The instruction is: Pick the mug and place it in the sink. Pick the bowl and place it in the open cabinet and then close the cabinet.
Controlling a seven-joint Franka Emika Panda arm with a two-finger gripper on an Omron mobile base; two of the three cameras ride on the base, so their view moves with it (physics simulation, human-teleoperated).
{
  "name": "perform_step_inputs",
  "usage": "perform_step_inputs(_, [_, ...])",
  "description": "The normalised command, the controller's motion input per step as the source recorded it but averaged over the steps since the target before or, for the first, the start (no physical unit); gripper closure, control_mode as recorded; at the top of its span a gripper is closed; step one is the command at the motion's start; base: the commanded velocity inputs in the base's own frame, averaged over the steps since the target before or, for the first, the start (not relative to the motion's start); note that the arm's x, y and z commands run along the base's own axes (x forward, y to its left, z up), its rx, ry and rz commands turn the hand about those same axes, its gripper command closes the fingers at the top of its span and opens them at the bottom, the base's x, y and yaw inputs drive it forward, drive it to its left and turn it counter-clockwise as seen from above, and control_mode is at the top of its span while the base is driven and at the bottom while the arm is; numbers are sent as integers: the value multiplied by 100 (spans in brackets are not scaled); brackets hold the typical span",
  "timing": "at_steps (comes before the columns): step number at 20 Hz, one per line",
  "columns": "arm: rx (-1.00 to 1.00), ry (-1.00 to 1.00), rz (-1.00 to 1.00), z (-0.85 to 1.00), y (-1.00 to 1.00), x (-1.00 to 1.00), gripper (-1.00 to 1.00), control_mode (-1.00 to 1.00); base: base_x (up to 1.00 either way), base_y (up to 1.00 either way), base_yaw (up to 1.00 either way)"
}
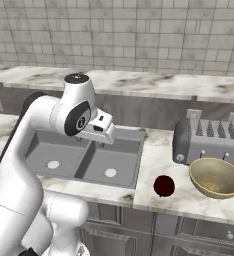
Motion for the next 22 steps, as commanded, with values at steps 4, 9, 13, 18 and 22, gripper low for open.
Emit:
perform_step_inputs(4, [0, 0, -6, -12, -37, -37, -100, -100, 0, 0, 0])
perform_step_inputs(9, [-2, 0, -1, -17, -25, -8, -100, -100, 0, 0, 0])
perform_step_inputs(13, [0, 0, 0, -15, -36, -21, -100, -100, 0, 0, 0])
perform_step_inputs(18, [0, 1, 0, -16, -35, -20, -100, -100, 0, 0, 0])
perform_step_inputs(22, [0, 3, 0, -5, -36, -12, -100, -100, 0, 0, 0])
